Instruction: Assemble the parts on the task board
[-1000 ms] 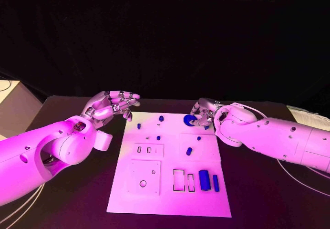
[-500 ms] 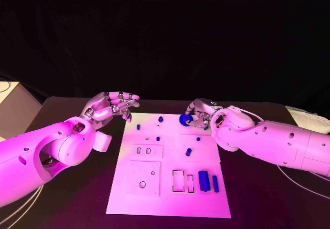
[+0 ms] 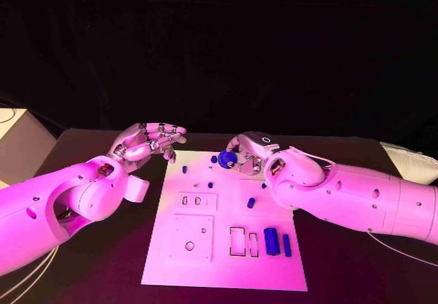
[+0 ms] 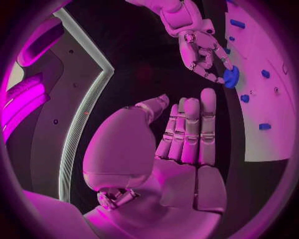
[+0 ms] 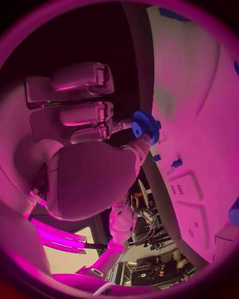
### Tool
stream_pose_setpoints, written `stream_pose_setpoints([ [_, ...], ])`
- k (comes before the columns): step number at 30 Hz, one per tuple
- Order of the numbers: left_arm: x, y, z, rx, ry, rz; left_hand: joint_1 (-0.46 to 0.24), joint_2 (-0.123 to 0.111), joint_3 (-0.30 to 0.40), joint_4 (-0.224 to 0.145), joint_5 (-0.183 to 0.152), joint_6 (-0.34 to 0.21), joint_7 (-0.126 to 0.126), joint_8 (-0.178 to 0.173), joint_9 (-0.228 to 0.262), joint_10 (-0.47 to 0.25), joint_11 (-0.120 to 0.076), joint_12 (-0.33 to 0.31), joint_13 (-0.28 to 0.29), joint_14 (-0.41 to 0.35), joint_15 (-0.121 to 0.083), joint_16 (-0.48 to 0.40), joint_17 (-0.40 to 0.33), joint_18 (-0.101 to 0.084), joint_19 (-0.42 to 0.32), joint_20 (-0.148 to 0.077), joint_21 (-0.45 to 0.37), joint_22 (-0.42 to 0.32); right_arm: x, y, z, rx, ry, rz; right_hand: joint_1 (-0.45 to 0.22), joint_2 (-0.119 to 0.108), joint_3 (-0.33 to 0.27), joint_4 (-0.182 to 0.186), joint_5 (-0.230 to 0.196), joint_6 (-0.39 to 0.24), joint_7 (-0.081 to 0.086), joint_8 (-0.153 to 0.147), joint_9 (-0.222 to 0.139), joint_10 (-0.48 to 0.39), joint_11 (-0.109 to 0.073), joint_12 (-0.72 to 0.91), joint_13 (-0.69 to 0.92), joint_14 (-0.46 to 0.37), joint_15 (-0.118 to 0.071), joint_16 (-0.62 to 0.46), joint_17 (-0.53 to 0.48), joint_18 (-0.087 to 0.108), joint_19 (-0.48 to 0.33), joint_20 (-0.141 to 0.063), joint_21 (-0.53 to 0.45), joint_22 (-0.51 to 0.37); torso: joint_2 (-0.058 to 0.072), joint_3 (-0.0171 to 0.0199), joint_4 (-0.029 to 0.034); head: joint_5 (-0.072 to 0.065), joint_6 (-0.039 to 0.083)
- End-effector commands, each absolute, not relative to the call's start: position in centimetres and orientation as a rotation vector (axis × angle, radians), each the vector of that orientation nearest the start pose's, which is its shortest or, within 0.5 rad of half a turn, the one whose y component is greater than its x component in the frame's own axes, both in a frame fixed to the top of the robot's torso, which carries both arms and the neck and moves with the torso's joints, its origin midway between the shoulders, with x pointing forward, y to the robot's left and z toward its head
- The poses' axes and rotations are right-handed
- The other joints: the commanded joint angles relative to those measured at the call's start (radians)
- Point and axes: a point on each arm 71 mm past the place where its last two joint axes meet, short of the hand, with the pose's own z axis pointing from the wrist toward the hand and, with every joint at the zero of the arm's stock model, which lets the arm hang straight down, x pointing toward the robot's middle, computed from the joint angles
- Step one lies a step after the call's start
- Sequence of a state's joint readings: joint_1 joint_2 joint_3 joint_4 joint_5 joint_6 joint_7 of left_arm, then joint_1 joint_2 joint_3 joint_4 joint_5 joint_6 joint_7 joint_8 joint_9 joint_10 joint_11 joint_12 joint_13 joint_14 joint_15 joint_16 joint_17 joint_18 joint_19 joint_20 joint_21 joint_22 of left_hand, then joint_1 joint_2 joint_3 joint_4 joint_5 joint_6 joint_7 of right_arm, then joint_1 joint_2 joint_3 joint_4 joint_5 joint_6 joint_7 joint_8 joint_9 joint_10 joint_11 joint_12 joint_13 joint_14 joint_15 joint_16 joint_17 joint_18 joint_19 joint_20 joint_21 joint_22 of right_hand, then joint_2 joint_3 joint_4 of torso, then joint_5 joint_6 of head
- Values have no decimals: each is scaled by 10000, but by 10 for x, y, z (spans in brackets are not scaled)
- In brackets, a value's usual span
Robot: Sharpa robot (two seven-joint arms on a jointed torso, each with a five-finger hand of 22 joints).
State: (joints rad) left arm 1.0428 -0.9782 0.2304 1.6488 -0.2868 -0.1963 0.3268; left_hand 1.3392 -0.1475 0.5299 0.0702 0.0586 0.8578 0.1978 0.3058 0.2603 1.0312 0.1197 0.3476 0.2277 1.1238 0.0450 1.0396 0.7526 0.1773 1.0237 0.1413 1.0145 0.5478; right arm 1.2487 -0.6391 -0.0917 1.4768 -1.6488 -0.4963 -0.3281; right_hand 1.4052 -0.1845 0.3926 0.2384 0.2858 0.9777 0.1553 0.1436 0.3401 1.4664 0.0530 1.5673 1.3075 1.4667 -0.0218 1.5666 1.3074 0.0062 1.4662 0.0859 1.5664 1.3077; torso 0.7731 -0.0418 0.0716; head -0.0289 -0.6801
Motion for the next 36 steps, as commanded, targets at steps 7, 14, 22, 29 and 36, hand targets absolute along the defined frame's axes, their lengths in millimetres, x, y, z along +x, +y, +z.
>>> stream_pose_setpoints([
  [7,467,230,-137,-8377,14325,-16446,26,7,18,-17,-8,-71,-16,47,17,-76,16,34,15,-14,15,54,1,76,-73,-13,50,9,486,-85,-173,-2937,14205,5747,-188,-113,118,-27,-177,505,-283,438,241,1044,-60,35,2633,1040,-66,40,2630,-62,1046,-103,44,2631,12,-2,33,23,-19],
  [14,467,229,-138,-8341,14354,-16473,37,10,29,-25,-7,-82,-14,68,24,-91,17,56,20,-8,16,72,9,77,-87,-11,72,17,487,-76,-181,-3102,14304,5659,-191,-120,127,-35,-188,499,-283,436,241,1044,-59,35,2633,1038,-65,37,2620,-62,1046,-103,44,2631,25,-4,16,66,-33],
  [22,467,229,-138,-8340,14358,-16469,37,10,29,-25,-7,-82,-14,68,24,-91,17,56,20,-8,16,72,9,77,-87,-11,72,17,489,-71,-184,-3276,14296,5476,-197,-132,132,-42,-196,493,-281,433,240,1044,-58,35,2633,1039,-64,39,2625,-62,1046,-102,44,2631,11,-2,-2,80,-59],
  [29,467,229,-138,-8336,14369,-16475,37,10,29,-25,-7,-82,-14,68,24,-91,17,56,20,-8,16,72,9,77,-87,-11,72,17,491,-69,-188,-3562,14172,5165,-222,-162,140,-49,-214,483,-275,429,239,1044,-52,35,2633,1037,-62,36,2618,-62,1046,-101,44,2631,16,6,26,74,-80],
  [36,467,229,-138,-8337,14373,-16474,37,10,29,-25,-7,-82,-14,68,24,-91,17,56,20,-8,16,72,9,77,-87,-11,72,17,493,-68,-190,-3658,14089,4988,-293,-221,143,-43,-201,469,-264,423,238,1044,-42,35,2633,1037,-57,35,2614,-62,1046,-97,44,2631,13,11,18,124,-88],
])
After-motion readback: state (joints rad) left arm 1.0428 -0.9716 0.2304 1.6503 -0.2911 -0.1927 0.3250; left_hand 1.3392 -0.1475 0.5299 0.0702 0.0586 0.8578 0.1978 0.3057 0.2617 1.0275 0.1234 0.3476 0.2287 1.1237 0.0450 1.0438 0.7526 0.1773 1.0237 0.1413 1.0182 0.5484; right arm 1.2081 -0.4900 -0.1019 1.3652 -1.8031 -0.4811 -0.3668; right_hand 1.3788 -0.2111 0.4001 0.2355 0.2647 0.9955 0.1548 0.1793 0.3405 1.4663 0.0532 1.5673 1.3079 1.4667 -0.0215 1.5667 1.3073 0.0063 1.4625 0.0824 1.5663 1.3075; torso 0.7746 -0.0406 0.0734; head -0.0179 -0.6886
